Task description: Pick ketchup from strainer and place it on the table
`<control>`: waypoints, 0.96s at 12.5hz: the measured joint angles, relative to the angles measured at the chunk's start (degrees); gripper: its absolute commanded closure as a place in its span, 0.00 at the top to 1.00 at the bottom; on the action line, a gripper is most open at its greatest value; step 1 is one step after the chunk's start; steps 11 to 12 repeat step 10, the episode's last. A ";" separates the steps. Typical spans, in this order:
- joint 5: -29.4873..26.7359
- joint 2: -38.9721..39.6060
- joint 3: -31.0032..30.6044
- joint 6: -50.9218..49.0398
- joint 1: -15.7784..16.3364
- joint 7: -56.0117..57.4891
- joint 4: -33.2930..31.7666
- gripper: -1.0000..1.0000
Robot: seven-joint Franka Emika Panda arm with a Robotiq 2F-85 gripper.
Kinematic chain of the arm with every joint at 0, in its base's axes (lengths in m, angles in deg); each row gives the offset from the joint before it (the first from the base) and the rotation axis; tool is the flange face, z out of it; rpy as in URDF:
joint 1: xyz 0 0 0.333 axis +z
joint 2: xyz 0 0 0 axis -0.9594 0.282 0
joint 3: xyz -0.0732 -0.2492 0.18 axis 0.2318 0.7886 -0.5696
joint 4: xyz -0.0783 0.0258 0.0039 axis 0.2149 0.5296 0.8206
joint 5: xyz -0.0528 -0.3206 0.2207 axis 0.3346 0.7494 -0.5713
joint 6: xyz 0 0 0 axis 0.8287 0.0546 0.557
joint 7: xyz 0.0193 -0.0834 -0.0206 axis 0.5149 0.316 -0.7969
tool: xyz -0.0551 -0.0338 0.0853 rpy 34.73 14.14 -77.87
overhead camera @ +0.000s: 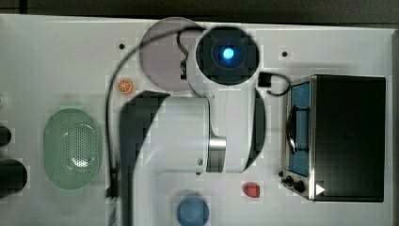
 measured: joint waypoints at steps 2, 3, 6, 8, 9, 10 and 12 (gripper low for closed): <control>0.54 -2.19 -0.26 -6.55 0.02 0.00 6.38 1.00; 0.64 -3.16 -0.37 -9.95 -0.10 -0.02 8.56 1.00; 0.42 -4.03 -0.37 -14.58 0.28 -0.02 11.30 1.00; 0.28 -3.42 0.05 -14.65 0.66 -0.02 11.02 1.00; 0.44 -2.91 0.22 -14.81 0.64 -0.02 10.69 1.00; 1.05 -2.09 0.19 -14.80 0.57 0.00 10.69 1.00; 1.05 -2.09 0.19 -14.80 0.57 0.00 10.69 1.00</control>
